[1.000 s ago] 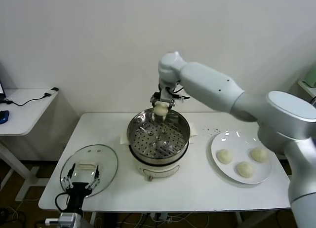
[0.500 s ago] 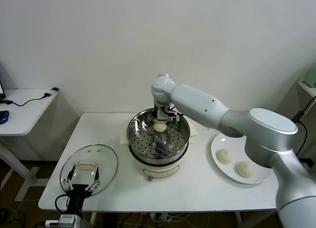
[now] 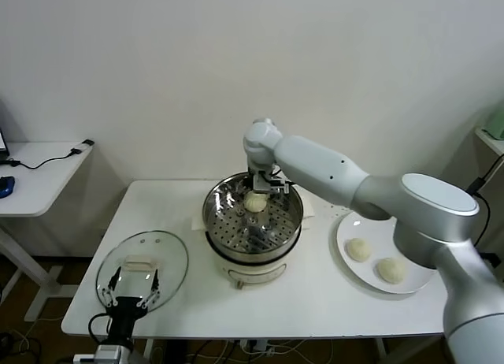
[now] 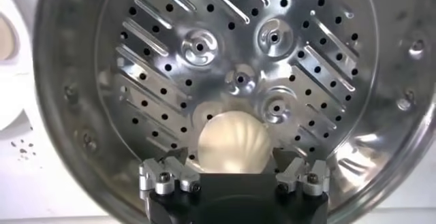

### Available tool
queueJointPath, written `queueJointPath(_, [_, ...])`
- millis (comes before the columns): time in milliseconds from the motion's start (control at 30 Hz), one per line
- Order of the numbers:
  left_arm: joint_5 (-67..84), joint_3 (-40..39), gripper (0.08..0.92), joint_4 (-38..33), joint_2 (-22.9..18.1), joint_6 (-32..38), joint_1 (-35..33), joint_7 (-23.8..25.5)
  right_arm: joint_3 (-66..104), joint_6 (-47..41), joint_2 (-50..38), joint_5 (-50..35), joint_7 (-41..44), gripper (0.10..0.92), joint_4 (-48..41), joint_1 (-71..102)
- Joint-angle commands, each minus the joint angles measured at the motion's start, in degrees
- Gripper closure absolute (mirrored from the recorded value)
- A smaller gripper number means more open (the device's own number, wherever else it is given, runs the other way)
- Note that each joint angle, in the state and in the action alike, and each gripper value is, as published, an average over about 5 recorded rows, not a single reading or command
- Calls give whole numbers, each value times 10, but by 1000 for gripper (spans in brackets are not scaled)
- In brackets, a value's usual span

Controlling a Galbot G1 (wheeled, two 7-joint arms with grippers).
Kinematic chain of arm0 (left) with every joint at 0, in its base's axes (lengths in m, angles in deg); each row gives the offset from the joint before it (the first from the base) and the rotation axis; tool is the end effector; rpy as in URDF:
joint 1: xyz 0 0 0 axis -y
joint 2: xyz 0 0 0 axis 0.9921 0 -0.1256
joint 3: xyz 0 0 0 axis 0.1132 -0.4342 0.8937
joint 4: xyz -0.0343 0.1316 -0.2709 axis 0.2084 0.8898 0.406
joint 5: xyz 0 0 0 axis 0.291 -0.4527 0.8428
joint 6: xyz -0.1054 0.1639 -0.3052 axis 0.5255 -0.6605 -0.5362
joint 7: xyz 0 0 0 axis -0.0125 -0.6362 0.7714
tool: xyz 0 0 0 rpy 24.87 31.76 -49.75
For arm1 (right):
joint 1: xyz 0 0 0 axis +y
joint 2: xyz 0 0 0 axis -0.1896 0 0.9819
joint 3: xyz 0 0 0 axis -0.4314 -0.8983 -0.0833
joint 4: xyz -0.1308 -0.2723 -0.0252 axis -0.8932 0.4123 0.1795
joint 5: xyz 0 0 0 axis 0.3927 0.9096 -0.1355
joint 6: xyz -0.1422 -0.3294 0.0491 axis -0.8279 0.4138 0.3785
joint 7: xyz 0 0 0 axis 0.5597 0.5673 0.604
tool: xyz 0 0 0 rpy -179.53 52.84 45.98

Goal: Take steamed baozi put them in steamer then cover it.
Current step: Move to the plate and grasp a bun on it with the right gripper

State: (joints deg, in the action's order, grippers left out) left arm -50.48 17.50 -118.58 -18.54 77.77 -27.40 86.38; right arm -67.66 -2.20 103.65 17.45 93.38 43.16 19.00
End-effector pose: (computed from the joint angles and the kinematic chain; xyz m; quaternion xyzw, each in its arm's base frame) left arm 0.1760 0.0747 -0.3449 0.0408 -0.9883 -0.1316 0.0651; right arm 0.5546 0.1841 -0.0674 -0.6068 0.0602 -0.7924 0.0151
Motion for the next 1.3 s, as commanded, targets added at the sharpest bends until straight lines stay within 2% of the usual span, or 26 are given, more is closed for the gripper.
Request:
queueJointPath(33, [1, -1, 177, 1, 2, 0, 1, -1, -64, -76, -120, -201, -5, 203, 95, -110])
queueJointPath(300, [4, -10, 177, -4, 2, 3, -2, -1, -257, -405, -289, -557, -78, 203, 178, -252])
queueJointPath(367, [5, -11, 177, -6, 1, 3, -3, -1, -270, -466, -320, -600, -79, 203, 185, -258])
queueJointPath(500, [5, -13, 177, -8, 0, 3, -5, -2, -267, -536, -389, -649, -74, 203, 189, -228])
queueJointPath(633, [5, -12, 177, -8, 0, 6, -8, -2, -243, -556, -440, -642, -65, 203, 188, -157])
queueJointPath(800, [8, -8, 177, -4, 0, 7, -10, -3, -155, -549, -464, -550, -47, 203, 159, -25])
queueJointPath(1067, [7, -4, 177, 1, 1, 6, -12, -3, -29, -509, -419, -399, -27, 203, 80, 128])
queueJointPath(1300, [4, -1, 177, 4, 1, 4, -12, -3, 8, -487, -361, -346, -20, 203, 20, 179])
